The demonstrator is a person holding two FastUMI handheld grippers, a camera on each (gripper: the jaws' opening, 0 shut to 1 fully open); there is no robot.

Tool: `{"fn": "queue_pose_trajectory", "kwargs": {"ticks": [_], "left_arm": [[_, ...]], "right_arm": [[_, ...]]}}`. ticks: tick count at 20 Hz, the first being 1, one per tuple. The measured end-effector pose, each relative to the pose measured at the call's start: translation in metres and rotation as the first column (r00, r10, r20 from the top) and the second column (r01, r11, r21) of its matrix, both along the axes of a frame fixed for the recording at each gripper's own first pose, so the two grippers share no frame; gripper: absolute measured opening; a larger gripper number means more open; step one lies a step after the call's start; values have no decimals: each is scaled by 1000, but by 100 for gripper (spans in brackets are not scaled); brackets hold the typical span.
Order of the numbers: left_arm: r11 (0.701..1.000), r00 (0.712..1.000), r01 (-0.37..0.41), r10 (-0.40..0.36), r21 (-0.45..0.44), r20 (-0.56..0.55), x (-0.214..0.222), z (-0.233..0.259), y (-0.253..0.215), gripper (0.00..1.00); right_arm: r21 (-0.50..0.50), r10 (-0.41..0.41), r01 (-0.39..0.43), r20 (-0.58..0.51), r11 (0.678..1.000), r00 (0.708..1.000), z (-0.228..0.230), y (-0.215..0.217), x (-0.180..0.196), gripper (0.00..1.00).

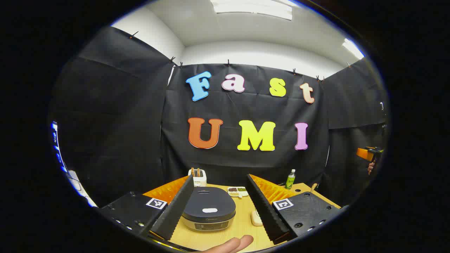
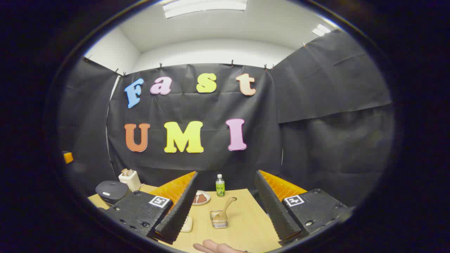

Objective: Close the left gripper, press the button to open the rice cooker; take a wooden spoon from the chopstick holder with the right hand, scoop a spoonful of rice and pour it into the rice cooker, then put the wooden spoon back into the chopstick holder.

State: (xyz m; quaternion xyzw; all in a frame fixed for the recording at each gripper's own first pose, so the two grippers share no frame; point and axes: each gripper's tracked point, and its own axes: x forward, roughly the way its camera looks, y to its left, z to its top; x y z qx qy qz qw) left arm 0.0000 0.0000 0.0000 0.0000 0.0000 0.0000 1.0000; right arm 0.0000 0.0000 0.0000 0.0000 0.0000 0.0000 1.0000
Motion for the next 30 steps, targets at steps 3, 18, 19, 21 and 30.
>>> {"fn": "queue_pose_trajectory", "kwargs": {"ticks": [3,18,19,21,30], "left_arm": [[1000,1000,-17,17,22,-3,2,1,5,94],[1000,1000,-9,10,28,-27,12,-10,-7,94],[999,999,-14,16,31,-40,15,-16,-6,94],[998,999,-31,33,55,-39,22,-22,1,85],[999,957,-22,35,48,-287,64,-116,4,19]], "right_arm": [[11,-10,10,-11,1000,1000,-3,-9,3,100],[20,-65,65,14,998,998,-3,-46,-12,100],[26,-57,57,17,998,998,-2,-46,-14,100],[38,-46,45,40,998,998,0,-45,-15,100],[81,-18,8,124,997,992,-5,-50,-15,99]]}}
